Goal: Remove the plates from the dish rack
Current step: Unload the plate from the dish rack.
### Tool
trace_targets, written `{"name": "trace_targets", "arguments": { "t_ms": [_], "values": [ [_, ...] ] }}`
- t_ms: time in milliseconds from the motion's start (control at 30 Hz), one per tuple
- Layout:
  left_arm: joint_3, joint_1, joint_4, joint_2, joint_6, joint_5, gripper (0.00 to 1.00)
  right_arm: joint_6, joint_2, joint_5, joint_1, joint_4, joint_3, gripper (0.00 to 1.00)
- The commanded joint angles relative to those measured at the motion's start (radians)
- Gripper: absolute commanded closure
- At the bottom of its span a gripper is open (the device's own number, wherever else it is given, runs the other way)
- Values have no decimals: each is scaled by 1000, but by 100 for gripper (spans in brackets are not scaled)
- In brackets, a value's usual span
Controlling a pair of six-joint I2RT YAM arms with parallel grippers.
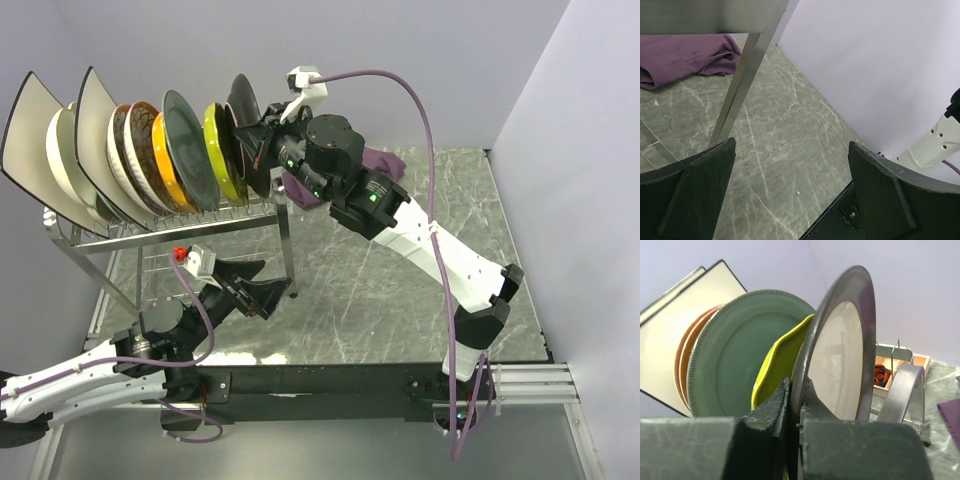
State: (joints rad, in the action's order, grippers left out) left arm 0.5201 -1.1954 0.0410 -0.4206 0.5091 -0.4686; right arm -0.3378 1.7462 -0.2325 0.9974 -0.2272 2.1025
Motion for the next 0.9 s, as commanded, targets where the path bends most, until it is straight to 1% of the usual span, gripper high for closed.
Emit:
{"name": "trace_targets", "arguments": {
  "t_ms": [0,167,367,467,667,867],
  "values": [
    [4,-4,31,5,-14,-4,1,36,-20,41,-31,25,8,100],
    [4,-4,30,5,-15,-10,1,10,-71,62,-37,107,-44,100],
    [8,-4,23,-4,-14,-24,1,-21,-82,85,-43,181,-13,100],
    [9,-4,20,-4,-14,-28,1,-24,-73,104,-43,180,43,100],
    [6,-4,23,8,-14,-25,0,-7,-80,107,-42,200,74,100],
    [8,-4,20,9,-15,-24,1,-3,-50,96,-36,170,136,100]
  ]
}}
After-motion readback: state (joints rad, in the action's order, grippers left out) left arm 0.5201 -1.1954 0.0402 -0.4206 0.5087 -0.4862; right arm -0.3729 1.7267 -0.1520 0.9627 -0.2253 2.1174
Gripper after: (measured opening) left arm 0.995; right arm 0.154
